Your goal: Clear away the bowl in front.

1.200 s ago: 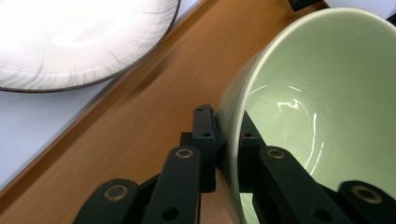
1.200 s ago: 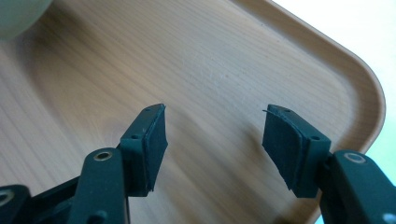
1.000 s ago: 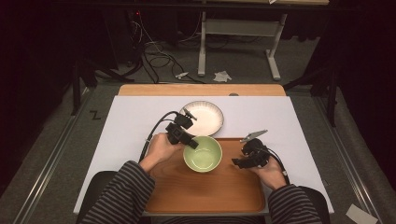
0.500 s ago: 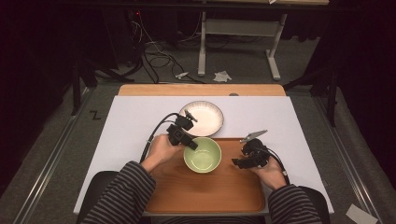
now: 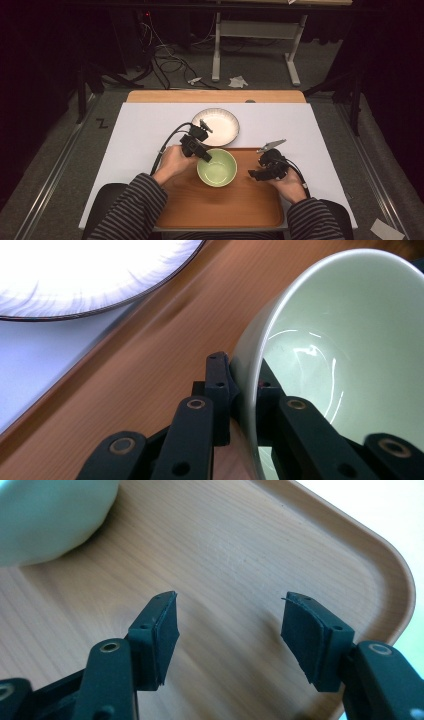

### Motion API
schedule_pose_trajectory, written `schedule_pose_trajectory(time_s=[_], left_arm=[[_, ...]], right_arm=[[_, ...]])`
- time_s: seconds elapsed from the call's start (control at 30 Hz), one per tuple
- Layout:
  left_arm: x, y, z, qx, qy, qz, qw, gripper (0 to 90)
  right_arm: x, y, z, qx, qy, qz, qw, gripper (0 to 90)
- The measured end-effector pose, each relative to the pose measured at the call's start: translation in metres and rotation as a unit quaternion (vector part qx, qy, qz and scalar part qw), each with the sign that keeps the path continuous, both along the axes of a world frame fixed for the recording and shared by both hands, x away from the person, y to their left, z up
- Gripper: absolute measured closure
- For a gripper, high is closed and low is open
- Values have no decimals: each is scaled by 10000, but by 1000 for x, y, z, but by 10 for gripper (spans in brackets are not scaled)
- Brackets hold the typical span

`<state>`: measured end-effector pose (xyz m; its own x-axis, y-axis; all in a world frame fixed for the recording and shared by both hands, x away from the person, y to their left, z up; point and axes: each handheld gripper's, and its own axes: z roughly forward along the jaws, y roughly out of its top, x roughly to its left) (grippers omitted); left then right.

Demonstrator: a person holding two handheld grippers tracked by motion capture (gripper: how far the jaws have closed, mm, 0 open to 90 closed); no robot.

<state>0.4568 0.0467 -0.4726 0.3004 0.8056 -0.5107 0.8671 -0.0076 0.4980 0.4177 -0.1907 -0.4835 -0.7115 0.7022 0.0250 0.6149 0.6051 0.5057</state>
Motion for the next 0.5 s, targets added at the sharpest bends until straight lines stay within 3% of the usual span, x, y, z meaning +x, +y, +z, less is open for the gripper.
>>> schedule_pose_trajectory(time_s=[0.23,0.5], left_arm=[[2,1,-5,-25,83,62,9999,833],[1,0,-7,-14,22,82,10000,834]], right_arm=[[0,0,0,-11,-8,47,10000,410],[0,1,0,-45,19,43,10000,409]])
